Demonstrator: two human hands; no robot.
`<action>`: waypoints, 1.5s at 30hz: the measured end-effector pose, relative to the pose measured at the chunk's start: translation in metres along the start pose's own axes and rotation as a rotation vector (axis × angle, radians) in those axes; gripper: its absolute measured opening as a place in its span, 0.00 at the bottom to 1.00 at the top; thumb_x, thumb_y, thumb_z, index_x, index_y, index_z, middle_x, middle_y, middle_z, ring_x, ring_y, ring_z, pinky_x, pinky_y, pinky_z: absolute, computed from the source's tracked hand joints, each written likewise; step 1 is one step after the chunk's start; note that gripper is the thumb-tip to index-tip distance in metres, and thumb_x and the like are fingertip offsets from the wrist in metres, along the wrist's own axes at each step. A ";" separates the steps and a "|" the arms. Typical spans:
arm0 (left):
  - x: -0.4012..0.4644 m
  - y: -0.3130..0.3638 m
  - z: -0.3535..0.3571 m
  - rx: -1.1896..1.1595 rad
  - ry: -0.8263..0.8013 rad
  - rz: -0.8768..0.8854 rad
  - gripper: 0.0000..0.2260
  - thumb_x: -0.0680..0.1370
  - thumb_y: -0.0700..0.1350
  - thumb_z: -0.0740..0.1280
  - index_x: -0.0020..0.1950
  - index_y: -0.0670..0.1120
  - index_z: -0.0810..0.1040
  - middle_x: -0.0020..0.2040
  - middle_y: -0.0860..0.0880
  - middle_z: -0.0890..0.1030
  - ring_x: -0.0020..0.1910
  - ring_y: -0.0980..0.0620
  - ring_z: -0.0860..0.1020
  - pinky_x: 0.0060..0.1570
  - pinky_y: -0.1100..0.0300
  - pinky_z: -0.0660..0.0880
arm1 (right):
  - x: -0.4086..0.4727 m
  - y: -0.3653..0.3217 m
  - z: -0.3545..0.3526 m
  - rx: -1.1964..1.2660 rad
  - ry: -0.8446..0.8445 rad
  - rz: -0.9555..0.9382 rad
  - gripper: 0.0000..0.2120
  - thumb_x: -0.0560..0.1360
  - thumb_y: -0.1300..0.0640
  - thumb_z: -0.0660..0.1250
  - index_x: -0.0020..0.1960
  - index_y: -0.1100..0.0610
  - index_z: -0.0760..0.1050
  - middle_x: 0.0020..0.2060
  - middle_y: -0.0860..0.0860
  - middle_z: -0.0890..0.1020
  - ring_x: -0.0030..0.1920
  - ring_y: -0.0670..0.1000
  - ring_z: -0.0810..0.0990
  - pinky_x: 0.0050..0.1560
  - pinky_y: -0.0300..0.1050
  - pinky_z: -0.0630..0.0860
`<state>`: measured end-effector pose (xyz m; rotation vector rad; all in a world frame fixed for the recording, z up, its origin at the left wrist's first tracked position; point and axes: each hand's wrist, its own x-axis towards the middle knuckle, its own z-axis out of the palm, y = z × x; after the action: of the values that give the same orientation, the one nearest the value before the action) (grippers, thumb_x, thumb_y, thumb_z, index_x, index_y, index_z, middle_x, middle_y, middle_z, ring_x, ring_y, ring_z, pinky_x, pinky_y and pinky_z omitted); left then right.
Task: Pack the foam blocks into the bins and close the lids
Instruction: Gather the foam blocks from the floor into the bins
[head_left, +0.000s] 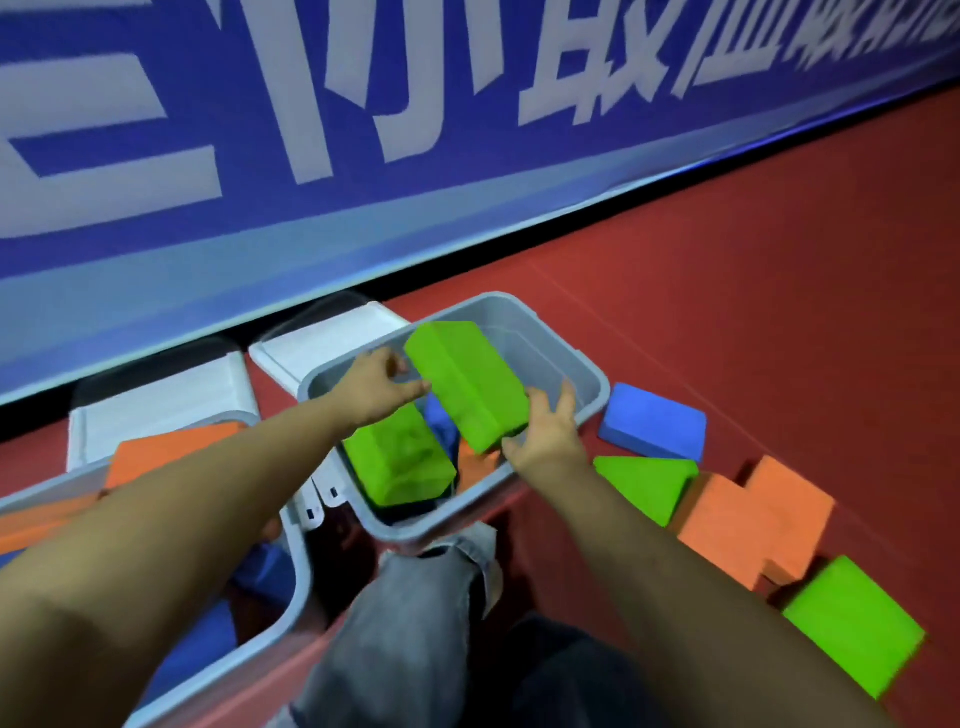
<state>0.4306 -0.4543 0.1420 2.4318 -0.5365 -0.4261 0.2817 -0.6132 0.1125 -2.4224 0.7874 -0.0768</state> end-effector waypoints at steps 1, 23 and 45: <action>-0.003 0.008 0.002 -0.036 -0.023 0.035 0.17 0.74 0.50 0.71 0.56 0.41 0.74 0.53 0.45 0.76 0.52 0.47 0.75 0.47 0.61 0.68 | -0.009 0.010 -0.008 -0.002 -0.008 0.017 0.31 0.71 0.57 0.69 0.71 0.56 0.62 0.74 0.64 0.47 0.70 0.63 0.64 0.69 0.45 0.63; -0.103 0.234 0.220 -0.087 -0.791 0.200 0.14 0.78 0.54 0.65 0.37 0.51 0.66 0.33 0.52 0.60 0.32 0.54 0.60 0.34 0.61 0.60 | -0.151 0.268 -0.111 -0.069 -0.013 0.660 0.28 0.72 0.47 0.67 0.68 0.57 0.67 0.66 0.62 0.64 0.66 0.63 0.67 0.64 0.51 0.67; 0.088 0.087 0.503 -0.437 -0.547 -0.742 0.21 0.78 0.50 0.65 0.69 0.45 0.70 0.64 0.48 0.76 0.53 0.48 0.78 0.40 0.63 0.71 | -0.059 0.468 0.123 1.638 0.245 1.316 0.43 0.67 0.47 0.73 0.73 0.43 0.50 0.65 0.45 0.74 0.62 0.51 0.76 0.56 0.53 0.71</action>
<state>0.2730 -0.8064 -0.2039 1.9908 0.2692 -1.3765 0.0172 -0.8242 -0.2389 -0.1886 1.4199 -0.3215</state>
